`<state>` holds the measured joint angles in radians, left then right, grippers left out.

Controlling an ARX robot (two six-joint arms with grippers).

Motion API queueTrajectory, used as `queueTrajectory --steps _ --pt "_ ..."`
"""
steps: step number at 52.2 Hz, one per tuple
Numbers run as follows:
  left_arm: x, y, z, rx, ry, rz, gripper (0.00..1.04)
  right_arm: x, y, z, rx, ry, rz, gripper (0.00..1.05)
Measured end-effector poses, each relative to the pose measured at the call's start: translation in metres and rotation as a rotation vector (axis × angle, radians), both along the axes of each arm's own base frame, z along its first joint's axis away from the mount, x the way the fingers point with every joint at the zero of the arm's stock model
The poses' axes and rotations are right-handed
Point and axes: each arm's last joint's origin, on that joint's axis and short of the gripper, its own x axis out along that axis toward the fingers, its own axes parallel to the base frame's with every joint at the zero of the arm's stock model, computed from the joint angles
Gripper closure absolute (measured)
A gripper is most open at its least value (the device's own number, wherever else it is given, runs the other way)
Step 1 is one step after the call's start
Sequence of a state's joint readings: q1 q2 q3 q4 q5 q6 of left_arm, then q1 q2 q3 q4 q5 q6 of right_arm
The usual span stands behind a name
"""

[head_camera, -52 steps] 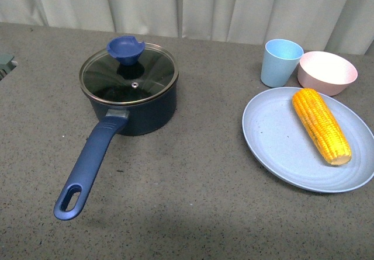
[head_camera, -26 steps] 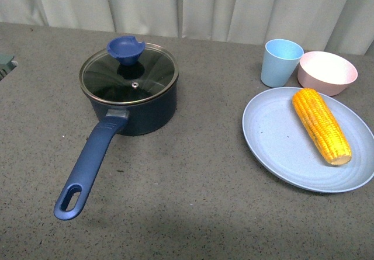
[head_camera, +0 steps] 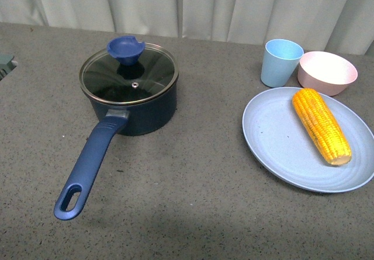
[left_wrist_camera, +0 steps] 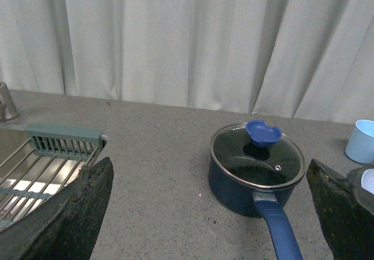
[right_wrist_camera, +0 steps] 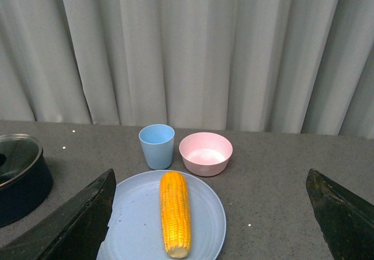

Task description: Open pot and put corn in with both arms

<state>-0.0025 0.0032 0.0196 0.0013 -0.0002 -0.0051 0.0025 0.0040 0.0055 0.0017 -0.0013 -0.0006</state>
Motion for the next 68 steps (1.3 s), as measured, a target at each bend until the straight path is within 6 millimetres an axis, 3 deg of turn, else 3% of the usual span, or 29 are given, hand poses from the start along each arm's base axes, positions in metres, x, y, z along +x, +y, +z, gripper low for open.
queueTrajectory --steps 10,20,24,28,30,37,43,53,68 --pt "0.007 0.001 -0.005 -0.13 0.058 0.266 0.07 0.0 0.0 0.0 0.0 0.0 -0.001 0.09" --pt "0.031 -0.002 -0.005 -0.209 0.068 0.205 0.07 0.0 0.0 0.0 0.0 0.0 -0.001 0.09" --pt "0.059 -0.006 0.002 -0.267 0.043 0.15 0.07 0.0 0.0 0.0 0.0 0.0 -0.001 0.09" --pt "0.103 -0.013 0.005 -0.271 0.027 0.126 0.07 0.0 0.0 0.0 0.0 0.0 -0.001 0.09" --pt "0.123 -0.018 0.001 -0.249 0.031 0.106 0.07 0.0 0.0 0.0 0.0 0.0 -0.001 0.09" --pt "0.165 -0.031 -0.021 -0.174 0.083 0.062 0.07 0.0 0.0 0.0 0.0 0.0 -0.001 0.09" --pt "0.193 -0.042 -0.041 -0.13 0.154 0.034 0.07 0.0 0.0 0.0 0.0 0.0 -0.001 0.09" --pt "0.238 -0.059 -0.057 -0.094 0.189 0.043 0.07 0.0 0.0 0.0 0.0 0.0 -0.001 0.09" --pt "0.27 -0.087 -0.071 -0.09 0.213 -0.039 0.07 0.0 0.0 0.0 0.0 0.0 -0.001 0.09"
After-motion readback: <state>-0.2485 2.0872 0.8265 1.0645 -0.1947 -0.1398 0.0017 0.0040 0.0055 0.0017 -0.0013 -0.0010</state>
